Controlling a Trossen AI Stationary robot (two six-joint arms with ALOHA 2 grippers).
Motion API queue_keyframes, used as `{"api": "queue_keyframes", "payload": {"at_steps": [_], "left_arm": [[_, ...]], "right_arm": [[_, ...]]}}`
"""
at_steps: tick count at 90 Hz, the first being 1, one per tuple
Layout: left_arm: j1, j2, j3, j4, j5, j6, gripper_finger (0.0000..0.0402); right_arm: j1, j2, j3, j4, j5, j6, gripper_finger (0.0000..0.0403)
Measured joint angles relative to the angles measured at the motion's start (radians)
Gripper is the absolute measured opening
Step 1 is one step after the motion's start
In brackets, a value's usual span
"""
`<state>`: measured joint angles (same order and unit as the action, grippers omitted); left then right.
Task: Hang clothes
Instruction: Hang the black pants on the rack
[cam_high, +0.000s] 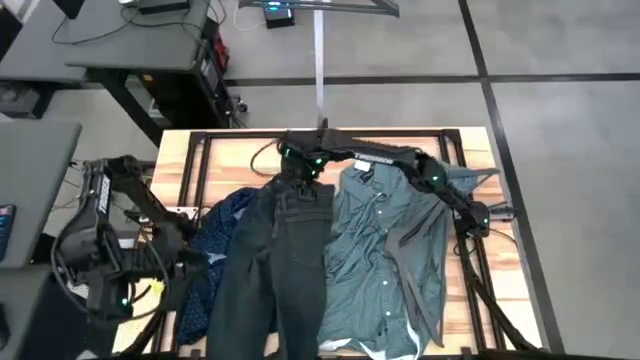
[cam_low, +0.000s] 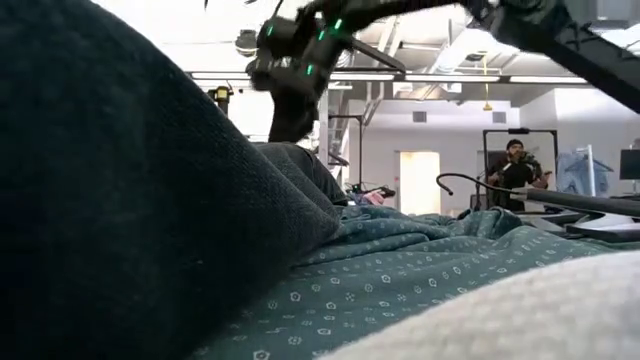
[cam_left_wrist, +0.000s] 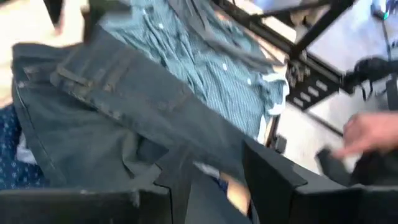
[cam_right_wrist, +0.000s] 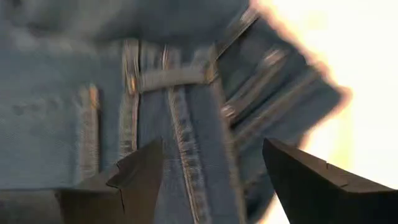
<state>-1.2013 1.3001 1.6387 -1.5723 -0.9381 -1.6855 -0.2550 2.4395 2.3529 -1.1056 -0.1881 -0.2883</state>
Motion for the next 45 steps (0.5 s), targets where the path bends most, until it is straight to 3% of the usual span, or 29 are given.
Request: {"api": "queue_keyframes", "payload": {"at_steps": [45], "left_arm": [[0.142,-0.004,-0.006,0.001,-0.015,0.025,0.012]], "right_arm": [[-0.029,0.053,-0.019,0.072,-0.051,0.003,0.026]]}}
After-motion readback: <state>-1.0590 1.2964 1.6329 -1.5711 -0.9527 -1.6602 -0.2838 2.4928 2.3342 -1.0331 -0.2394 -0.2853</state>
